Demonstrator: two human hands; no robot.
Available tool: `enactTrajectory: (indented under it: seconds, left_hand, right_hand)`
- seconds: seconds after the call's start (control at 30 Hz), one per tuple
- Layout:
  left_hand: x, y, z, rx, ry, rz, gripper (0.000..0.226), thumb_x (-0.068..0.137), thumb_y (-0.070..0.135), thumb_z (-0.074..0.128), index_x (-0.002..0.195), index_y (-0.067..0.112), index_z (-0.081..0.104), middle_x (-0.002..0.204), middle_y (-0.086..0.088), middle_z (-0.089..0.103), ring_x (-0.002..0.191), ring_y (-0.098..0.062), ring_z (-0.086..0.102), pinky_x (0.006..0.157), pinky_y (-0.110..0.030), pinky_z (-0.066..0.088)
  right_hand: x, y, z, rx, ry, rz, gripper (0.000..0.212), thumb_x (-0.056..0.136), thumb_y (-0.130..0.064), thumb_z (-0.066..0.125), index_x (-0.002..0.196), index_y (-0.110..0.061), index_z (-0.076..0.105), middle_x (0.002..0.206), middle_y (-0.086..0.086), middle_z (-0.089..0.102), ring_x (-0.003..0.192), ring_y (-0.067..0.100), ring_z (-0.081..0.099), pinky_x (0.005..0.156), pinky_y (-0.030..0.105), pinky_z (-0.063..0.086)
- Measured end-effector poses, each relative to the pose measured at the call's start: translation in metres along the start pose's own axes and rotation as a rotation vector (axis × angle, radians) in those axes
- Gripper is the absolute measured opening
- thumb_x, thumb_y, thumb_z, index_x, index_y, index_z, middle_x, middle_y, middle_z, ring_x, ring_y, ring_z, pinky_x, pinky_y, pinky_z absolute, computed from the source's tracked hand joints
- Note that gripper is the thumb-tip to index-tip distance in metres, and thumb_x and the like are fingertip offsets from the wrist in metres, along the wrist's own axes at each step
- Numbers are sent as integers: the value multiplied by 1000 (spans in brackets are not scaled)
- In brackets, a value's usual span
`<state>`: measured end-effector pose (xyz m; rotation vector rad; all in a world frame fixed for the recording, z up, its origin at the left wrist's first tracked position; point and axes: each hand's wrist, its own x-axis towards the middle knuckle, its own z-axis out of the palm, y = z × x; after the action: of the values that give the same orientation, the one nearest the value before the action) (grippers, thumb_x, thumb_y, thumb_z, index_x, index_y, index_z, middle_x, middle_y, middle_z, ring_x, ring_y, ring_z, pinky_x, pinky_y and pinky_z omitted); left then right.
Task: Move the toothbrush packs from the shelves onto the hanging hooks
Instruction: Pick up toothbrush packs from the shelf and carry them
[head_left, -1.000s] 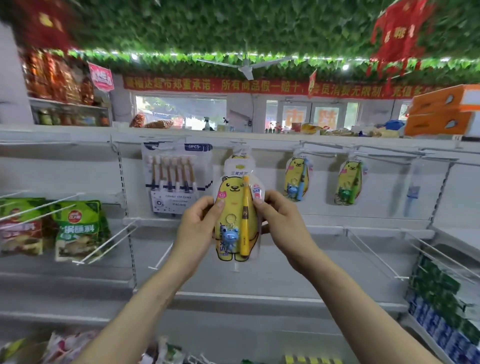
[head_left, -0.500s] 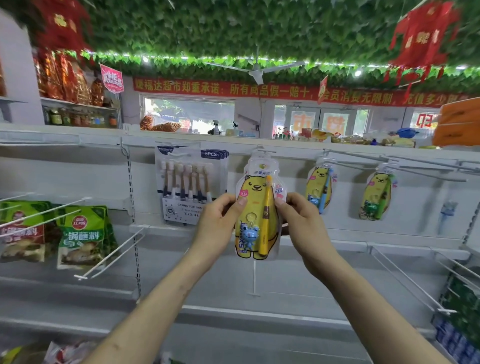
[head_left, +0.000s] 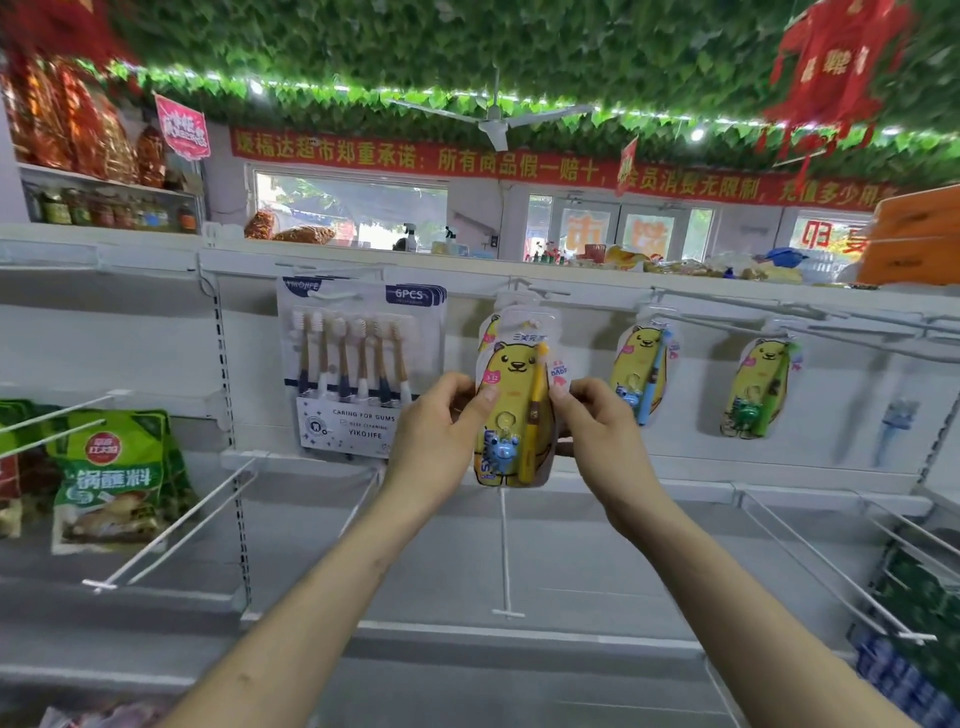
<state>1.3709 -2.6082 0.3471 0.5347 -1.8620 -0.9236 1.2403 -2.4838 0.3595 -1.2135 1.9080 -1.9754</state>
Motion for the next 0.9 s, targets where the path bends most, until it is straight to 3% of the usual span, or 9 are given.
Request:
enactTrajectory:
  seconds: [0.13, 0.37, 0.63, 0.8, 0.9]
  left_hand:
    - [19, -6, 5, 216, 21, 49, 13, 102, 39, 62, 108, 26, 62, 100, 9, 71, 83, -18, 71, 78, -44, 60]
    - [35, -24, 8, 388, -69, 109, 29, 101, 25, 64, 128, 17, 59, 122, -2, 68, 108, -23, 67, 94, -46, 55]
    - [46, -45, 8, 440, -151, 128, 31, 102, 32, 60, 131, 23, 55, 134, 1, 64, 117, -19, 63, 99, -44, 51]
    - [61, -44, 24, 437, -229, 103, 52, 103, 35, 58, 150, 20, 43, 147, -5, 55, 132, -21, 54, 106, -42, 49]
    - [69, -45, 35, 460, -250, 76, 55, 102, 36, 59, 151, 19, 40, 147, -7, 52, 131, -25, 52, 105, -42, 49]
  right_hand:
    - [34, 16, 13, -54, 61, 11, 25, 107, -43, 55, 98, -22, 65, 96, 7, 74, 97, 33, 72, 85, 61, 60]
    - [88, 36, 35, -102, 117, 50, 23, 110, -39, 49, 103, -20, 62, 101, 4, 70, 99, 25, 70, 89, 55, 61]
    - [127, 56, 46, -148, 174, 58, 22, 108, -41, 51, 103, -22, 62, 99, -1, 71, 93, 20, 69, 88, 55, 60]
    - [131, 60, 48, -144, 193, 49, 23, 108, -42, 51, 104, -22, 62, 98, -1, 71, 93, 19, 71, 87, 52, 61]
    - [133, 61, 48, -159, 201, 42, 23, 108, -42, 52, 104, -23, 62, 97, -1, 71, 92, 18, 71, 86, 52, 62]
